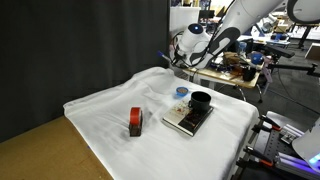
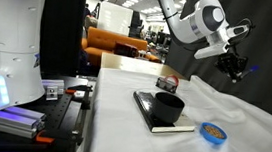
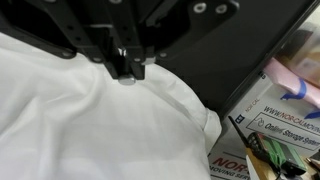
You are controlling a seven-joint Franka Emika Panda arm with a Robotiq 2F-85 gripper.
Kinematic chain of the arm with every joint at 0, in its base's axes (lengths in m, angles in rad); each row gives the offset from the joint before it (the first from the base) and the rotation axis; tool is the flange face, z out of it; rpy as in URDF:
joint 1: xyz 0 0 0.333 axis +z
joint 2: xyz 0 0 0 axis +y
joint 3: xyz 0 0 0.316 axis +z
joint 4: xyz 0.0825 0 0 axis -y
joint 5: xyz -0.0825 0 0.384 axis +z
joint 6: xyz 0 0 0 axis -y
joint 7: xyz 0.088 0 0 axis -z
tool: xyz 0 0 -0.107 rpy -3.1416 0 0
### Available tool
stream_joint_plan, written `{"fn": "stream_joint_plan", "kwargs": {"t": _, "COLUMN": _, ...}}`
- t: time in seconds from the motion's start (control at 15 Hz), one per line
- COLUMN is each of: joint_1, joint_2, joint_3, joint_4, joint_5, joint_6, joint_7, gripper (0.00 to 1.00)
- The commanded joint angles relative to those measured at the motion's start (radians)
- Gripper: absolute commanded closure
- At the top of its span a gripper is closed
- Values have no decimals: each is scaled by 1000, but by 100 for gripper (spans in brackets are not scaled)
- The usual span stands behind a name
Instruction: Pick up the pen from on top of the book and put it in the black cup.
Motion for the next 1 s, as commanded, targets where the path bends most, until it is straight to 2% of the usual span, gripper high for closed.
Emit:
{"fn": "stream_joint_plan", "kwargs": {"t": 0.0, "joint_1": -5, "joint_2": -4, "joint_3": -1, "joint_4": 4, "joint_5": -7, "joint_6": 6, "joint_7": 1, "gripper": 96}}
{"fn": "stream_joint_plan", "kwargs": {"t": 0.33, "joint_1": 38, "joint_2": -91, "joint_3": -37, "joint_4": -39, "joint_5": -27, "joint_6": -21, "joint_7": 3, "gripper": 96}}
{"fn": "stream_joint_plan", "kwargs": {"t": 0.53, "joint_1": 116, "joint_2": -176, "joint_3": -99, "joint_4": -76, "joint_5": -40, "joint_6": -65, "joint_7": 4, "gripper": 96}}
{"fn": "stream_joint_plan", "kwargs": {"t": 0.8, "joint_1": 243, "joint_2": -304, "joint_3": -185, "joint_4": -125, "joint_5": -85, "joint_6": -192, "joint_7": 17, "gripper": 96}}
{"fn": "stream_joint_plan", "kwargs": {"t": 0.93, "joint_1": 284, "joint_2": -338, "joint_3": -211, "joint_4": -129, "joint_5": -106, "joint_6": -253, "joint_7": 27, "gripper": 96}}
